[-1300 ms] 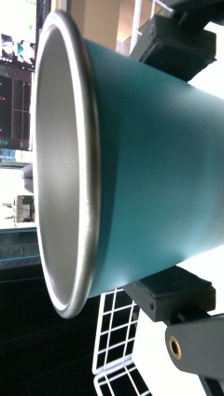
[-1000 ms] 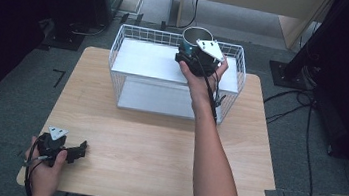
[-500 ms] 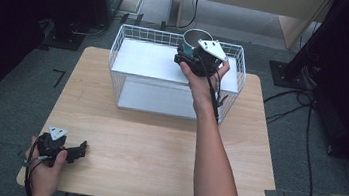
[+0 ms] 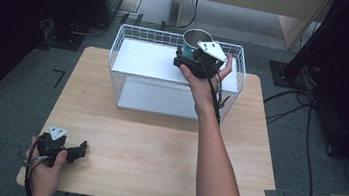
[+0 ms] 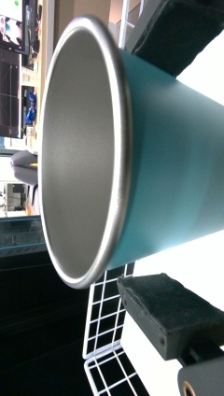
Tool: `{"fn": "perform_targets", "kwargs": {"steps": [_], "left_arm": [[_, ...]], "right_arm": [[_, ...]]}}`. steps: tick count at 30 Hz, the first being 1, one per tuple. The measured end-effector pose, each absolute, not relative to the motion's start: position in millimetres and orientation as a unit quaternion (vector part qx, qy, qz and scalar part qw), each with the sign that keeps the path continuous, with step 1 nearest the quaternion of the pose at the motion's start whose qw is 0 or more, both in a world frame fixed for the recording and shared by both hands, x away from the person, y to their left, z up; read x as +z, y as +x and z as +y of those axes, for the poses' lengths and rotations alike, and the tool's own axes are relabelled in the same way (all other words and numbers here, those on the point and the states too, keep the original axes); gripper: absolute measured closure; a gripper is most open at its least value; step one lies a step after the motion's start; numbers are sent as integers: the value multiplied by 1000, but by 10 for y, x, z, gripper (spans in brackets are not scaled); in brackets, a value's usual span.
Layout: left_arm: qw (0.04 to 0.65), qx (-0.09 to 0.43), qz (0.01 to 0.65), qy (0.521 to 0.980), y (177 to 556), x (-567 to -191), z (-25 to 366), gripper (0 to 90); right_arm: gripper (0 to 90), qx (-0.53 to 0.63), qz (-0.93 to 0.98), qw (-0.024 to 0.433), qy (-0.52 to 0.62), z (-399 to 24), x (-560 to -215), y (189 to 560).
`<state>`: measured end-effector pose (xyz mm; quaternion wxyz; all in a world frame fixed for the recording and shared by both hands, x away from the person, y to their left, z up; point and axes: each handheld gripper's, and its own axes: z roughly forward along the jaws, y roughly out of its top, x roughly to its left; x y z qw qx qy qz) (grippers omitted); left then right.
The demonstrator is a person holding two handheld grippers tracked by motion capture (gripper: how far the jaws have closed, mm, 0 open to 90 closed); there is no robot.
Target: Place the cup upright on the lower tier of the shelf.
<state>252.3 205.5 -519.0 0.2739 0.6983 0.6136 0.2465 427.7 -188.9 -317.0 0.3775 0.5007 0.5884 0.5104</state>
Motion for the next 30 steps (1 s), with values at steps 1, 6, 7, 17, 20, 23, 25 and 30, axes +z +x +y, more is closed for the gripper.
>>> {"fn": "perform_targets", "kwargs": {"steps": [1,6,7,17,20,23,25,30], "left_arm": [[274,247,613,698,2523,-5191,2055,0],[275,246,613,698,2525,-5191,2051,0],[275,246,613,699,2526,-5191,2051,0],[274,246,612,699,2526,-5190,2051,0],[274,246,612,699,2526,-5190,2050,0],[274,246,612,700,2526,-5190,2051,0],[274,247,613,699,2526,-5190,2050,0],[275,247,612,699,2527,-5191,2051,0]], "right_arm": [[27,511,588,377,501,-1891,-3173,4267],[27,510,588,379,500,-1921,-3197,4209],[27,510,588,379,500,-1930,-3198,4198],[27,524,588,377,488,-2012,-3203,4006],[27,526,588,376,486,-2022,-3205,3974],[28,529,589,375,482,-2029,-3216,3926],[27,531,590,374,480,-2039,-3226,3884],[27,540,588,366,479,-2057,-3242,3789]]}}
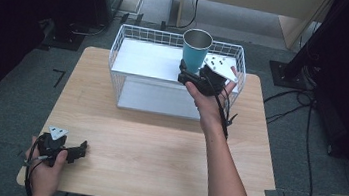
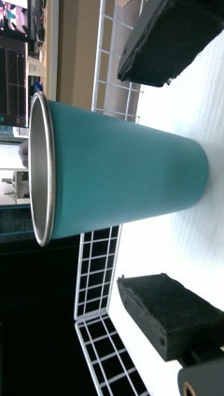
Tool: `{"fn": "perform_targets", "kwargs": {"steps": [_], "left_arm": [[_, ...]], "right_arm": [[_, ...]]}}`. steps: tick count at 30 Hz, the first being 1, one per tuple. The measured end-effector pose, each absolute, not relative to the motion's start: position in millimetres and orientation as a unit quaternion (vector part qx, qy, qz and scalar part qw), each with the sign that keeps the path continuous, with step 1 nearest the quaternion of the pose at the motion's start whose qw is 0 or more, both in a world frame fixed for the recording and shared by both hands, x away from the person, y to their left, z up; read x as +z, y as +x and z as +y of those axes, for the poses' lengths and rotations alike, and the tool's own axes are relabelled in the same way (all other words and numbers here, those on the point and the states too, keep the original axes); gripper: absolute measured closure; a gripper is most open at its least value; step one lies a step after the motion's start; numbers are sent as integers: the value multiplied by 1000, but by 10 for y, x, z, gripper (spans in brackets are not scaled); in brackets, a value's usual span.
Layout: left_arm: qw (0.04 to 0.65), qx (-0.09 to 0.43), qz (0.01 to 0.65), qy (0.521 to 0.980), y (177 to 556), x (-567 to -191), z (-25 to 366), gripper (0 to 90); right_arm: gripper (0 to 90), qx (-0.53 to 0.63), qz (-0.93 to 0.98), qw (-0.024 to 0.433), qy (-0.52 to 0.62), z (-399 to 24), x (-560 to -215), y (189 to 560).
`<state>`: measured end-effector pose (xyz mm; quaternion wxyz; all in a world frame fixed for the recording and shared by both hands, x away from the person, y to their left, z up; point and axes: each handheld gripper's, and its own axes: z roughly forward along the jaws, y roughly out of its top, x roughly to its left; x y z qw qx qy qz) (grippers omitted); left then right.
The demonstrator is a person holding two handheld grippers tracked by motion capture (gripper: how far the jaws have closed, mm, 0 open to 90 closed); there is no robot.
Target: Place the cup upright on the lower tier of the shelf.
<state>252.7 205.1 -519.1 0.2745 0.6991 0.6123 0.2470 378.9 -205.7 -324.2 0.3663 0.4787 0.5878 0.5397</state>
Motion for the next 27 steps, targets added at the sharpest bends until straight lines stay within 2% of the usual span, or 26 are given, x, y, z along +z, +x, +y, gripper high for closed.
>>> {"fn": "perform_targets", "kwargs": {"steps": [16,27], "left_arm": [[274,247,612,699,2526,-5190,2051,0],[274,246,612,699,2526,-5189,2051,0]], "right_arm": [[28,557,590,354,465,-2135,-3259,3422],[28,556,588,350,472,-2317,-3414,3252]]}}
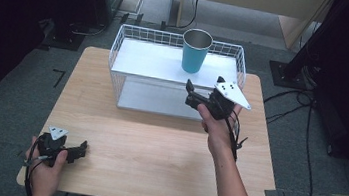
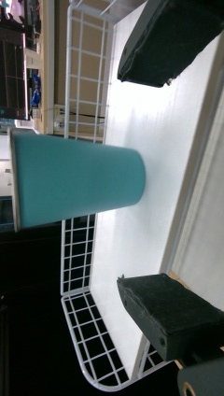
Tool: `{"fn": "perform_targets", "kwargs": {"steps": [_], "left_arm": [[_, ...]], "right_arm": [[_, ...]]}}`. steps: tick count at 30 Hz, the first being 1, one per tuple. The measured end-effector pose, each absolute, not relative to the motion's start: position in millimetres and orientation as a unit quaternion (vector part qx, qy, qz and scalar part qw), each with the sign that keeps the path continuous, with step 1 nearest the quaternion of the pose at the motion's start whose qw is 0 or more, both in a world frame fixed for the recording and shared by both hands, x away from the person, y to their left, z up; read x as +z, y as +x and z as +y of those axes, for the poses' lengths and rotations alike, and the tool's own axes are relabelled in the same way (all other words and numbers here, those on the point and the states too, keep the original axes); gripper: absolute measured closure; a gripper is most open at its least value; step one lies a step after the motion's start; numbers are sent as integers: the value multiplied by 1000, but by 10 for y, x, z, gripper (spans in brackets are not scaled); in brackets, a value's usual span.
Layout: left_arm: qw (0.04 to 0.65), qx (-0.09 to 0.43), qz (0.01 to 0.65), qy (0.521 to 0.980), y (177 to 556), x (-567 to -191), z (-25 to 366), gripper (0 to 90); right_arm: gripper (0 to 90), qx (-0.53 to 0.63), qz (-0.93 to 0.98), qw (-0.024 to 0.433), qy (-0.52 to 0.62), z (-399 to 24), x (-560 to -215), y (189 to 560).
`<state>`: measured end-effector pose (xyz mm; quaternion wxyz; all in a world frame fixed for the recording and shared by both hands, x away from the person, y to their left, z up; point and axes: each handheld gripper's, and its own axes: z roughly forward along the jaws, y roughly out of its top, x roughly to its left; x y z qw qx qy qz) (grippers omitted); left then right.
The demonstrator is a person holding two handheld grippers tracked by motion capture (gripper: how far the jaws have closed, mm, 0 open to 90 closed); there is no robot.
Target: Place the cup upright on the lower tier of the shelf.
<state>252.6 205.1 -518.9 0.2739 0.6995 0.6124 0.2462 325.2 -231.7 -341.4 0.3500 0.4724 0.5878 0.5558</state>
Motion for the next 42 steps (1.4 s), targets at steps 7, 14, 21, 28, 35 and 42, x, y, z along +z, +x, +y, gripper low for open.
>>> {"fn": "perform_targets", "kwargs": {"steps": [7,14,21,28,35,42], "left_arm": [[274,246,612,700,2526,-5189,2051,0],[274,246,612,700,2526,-5189,2051,0],[274,246,612,699,2526,-5189,2051,0],[275,247,612,699,2526,-5191,2050,0],[275,247,613,699,2526,-5191,2049,0],[274,246,612,699,2525,-5190,2050,0]], "right_arm": [[29,551,585,352,480,-2473,-3518,3148],[29,548,579,353,489,-2599,-3614,3036],[29,539,580,359,494,-2711,-3726,2942],[29,535,578,359,501,-2814,-3843,2862],[29,527,575,360,512,-2931,-3952,2796],[29,520,574,364,516,-3039,-4050,2716]]}}
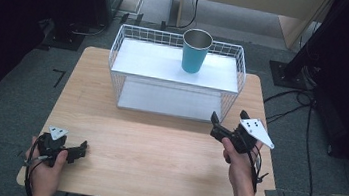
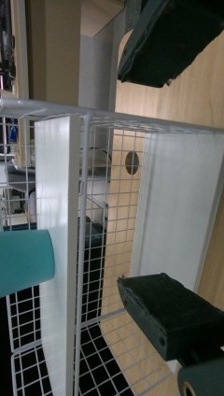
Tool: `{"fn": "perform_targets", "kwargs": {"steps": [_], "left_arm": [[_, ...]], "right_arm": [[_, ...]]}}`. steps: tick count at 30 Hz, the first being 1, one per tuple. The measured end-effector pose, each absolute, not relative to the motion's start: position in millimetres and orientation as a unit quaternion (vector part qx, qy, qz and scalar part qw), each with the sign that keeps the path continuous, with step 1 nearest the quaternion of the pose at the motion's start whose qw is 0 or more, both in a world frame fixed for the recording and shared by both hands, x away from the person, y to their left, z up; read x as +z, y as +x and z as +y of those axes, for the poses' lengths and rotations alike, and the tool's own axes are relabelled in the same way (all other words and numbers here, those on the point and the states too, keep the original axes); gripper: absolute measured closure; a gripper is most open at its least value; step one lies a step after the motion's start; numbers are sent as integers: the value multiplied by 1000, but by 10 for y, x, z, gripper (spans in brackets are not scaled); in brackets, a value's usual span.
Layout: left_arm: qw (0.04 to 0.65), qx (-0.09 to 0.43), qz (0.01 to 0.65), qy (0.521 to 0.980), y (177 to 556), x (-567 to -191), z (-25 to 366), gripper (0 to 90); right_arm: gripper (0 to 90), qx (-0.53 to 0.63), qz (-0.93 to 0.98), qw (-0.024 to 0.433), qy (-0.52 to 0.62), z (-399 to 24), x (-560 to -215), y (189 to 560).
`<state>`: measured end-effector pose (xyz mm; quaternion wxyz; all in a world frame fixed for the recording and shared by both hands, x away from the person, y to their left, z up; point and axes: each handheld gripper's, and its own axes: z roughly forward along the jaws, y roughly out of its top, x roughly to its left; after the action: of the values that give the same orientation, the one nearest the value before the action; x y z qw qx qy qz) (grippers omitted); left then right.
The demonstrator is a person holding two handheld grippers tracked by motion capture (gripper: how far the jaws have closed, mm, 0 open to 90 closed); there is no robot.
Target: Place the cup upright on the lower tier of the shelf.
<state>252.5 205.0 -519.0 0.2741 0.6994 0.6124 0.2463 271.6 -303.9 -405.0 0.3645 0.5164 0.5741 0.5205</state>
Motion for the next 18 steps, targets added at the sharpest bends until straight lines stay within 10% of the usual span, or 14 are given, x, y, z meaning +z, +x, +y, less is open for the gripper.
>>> {"fn": "perform_targets", "kwargs": {"steps": [18], "left_arm": [[274,246,612,700,2525,-5190,2050,0]], "right_arm": [[29,501,562,366,547,-3359,-4358,2546]]}}
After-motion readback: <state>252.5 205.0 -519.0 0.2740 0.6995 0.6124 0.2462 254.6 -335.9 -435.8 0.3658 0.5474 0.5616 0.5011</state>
